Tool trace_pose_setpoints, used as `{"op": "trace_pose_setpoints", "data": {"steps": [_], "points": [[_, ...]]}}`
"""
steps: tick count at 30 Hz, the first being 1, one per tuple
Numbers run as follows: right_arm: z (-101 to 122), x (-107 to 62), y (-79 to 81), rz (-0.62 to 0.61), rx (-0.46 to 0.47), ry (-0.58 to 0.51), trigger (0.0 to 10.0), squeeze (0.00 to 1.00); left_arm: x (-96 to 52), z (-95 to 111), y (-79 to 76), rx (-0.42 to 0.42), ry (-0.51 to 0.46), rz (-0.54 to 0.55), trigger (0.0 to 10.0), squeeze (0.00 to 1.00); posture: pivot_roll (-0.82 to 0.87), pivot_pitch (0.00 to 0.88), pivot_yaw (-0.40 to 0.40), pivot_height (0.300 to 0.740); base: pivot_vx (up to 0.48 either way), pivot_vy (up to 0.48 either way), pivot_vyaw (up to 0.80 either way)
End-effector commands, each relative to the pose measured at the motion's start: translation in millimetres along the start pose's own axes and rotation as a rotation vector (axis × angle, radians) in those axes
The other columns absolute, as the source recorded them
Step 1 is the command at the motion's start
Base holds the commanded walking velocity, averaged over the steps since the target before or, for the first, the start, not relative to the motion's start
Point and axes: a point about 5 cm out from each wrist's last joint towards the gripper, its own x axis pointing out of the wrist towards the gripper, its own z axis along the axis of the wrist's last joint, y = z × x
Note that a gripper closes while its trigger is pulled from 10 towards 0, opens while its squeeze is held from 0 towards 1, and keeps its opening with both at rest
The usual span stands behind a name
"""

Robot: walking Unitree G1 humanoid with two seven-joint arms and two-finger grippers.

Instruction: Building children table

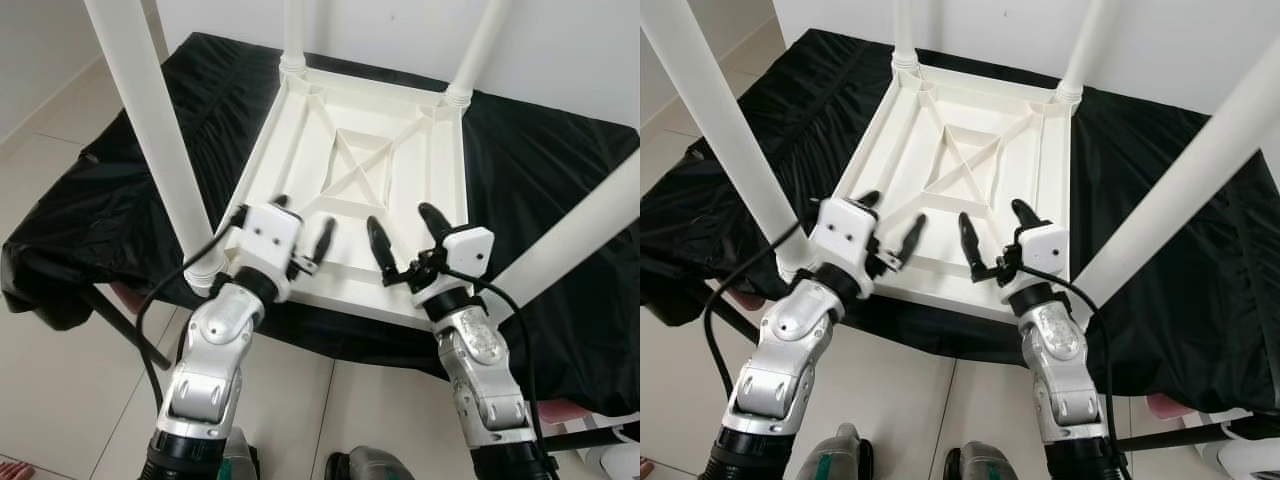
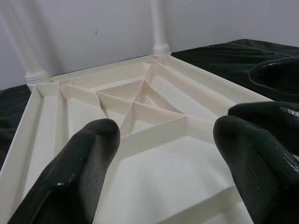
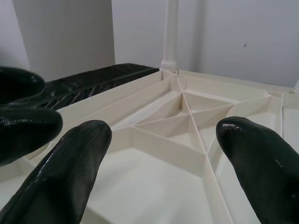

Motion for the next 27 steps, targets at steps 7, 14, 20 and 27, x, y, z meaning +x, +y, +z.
{"op": "trace_pose_setpoints", "data": {"steps": [7,14,20,27], "points": [[-4,-26.7,14.8,0.224,-0.003,0.052,10.0,0.0,-15.1,-3,-5.8,0.017,0.021,-0.137,10.0,0.0,0.05,0.124,-0.043,0.74,0.0,0.0,0.0],[-9,-42.0,15.7,0.303,-0.066,0.077,10.0,0.0,-25.4,-10,-14.3,0.079,0.074,-0.292,10.0,0.0,0.05,0.126,-0.037,0.74,0.0,0.0,0.0],[-19,-66.9,11.1,0.295,-0.141,0.121,10.0,0.0,-26.1,-12,-11.2,0.104,0.09,-0.321,10.0,0.0,0.05,0.127,-0.033,0.74,0.0,0.0,0.0],[-30,-91.1,8.0,0.298,-0.262,0.127,10.0,0.0,-26.8,-17,-11.2,0.157,0.109,-0.396,10.0,0.0,0.03,0.129,-0.019,0.74,0.0,0.0,0.0]]}}
